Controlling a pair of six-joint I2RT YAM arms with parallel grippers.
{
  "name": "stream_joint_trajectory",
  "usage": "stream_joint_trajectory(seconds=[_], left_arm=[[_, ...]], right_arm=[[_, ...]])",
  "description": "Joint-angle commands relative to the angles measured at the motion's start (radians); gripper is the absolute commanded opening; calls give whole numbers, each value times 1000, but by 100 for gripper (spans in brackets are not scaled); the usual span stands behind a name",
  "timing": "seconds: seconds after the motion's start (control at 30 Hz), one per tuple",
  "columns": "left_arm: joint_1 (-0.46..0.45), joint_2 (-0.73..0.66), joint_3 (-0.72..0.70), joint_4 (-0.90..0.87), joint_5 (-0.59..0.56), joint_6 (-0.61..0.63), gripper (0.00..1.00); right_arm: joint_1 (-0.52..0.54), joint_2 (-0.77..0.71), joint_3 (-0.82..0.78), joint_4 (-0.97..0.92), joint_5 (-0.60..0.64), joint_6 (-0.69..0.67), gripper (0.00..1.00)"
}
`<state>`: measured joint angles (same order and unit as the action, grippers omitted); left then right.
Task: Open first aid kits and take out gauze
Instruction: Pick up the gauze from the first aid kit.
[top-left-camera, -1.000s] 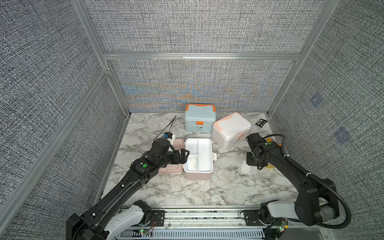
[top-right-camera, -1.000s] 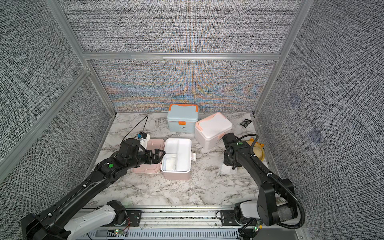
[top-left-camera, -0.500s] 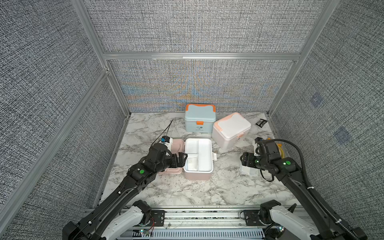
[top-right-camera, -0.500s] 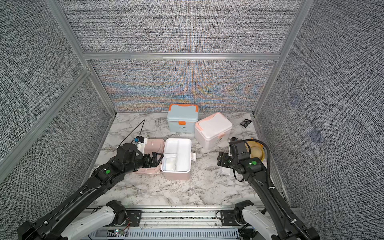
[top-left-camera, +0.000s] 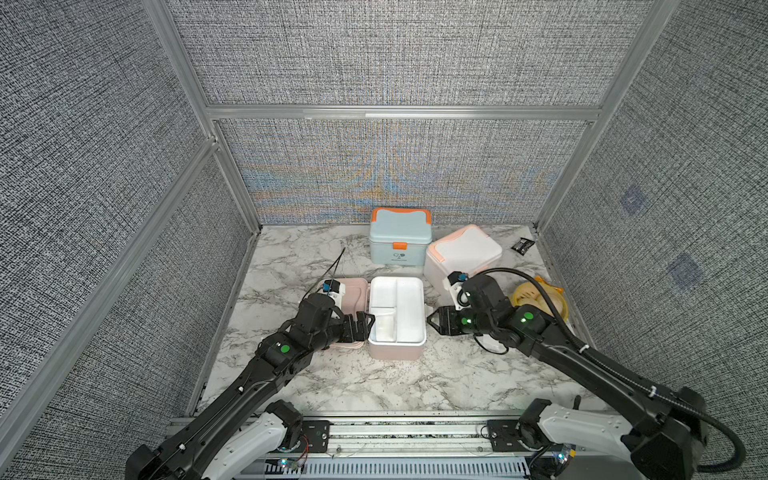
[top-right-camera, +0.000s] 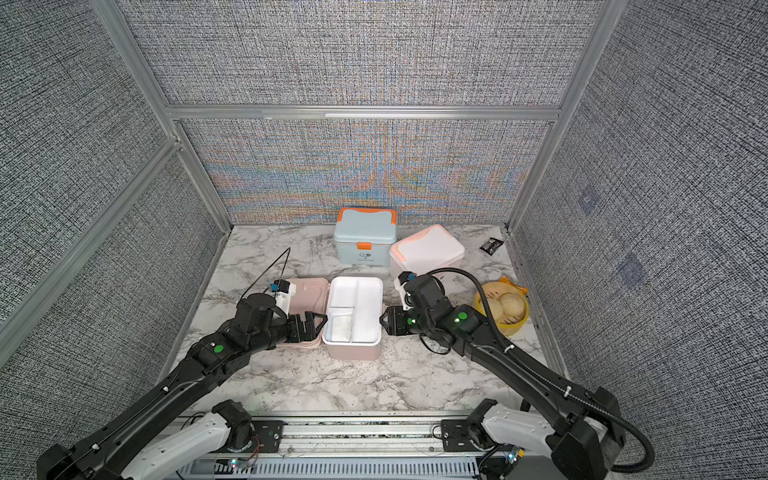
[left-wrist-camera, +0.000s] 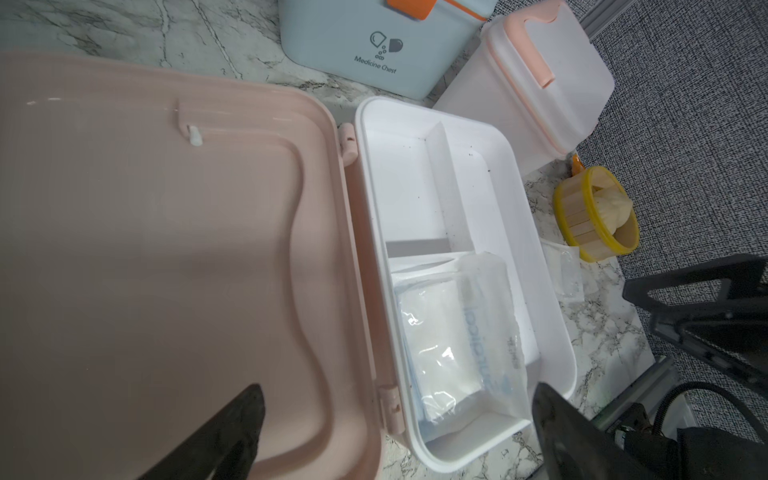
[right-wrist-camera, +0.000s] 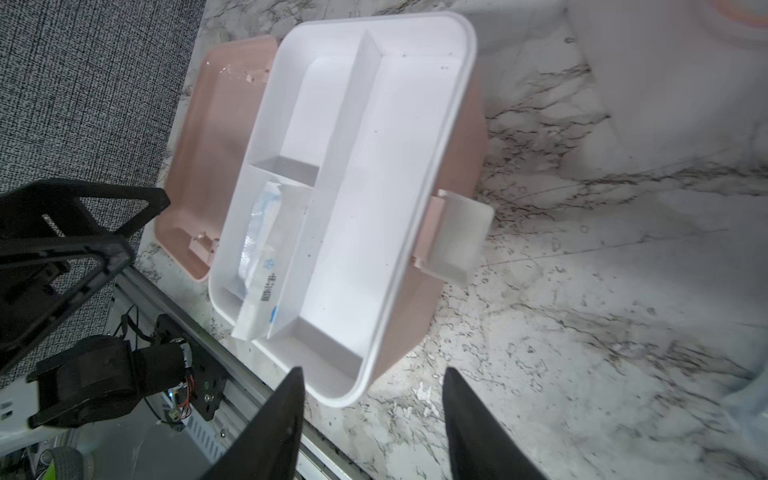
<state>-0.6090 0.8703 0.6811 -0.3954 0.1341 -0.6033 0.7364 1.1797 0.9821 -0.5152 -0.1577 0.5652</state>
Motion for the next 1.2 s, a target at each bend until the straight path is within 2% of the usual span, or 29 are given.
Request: stream_joint_trajectory(seconds=[0.0,0.23,0.6,0.67,0.97,1.17], left_arm=[[0,-8,-6,11,22,-4,100],[1,-21,-17,4,26,-2,100],[1,-27,-33,24,42,-8,100],[1,-22,-35,30,41,-6,100],[0,-14,-35,32,40,-11,100],[1,-27,-21,9,29,-9,99]], right_arm=[[52,67,66,49,40,24,50],[143,248,191,44,88,38,42],[170,401,276,6,119,46,37],[172,414,279,3,120,49,34],[179,402,280,2,142,58,0],[181,322,265,29,161,62,0]])
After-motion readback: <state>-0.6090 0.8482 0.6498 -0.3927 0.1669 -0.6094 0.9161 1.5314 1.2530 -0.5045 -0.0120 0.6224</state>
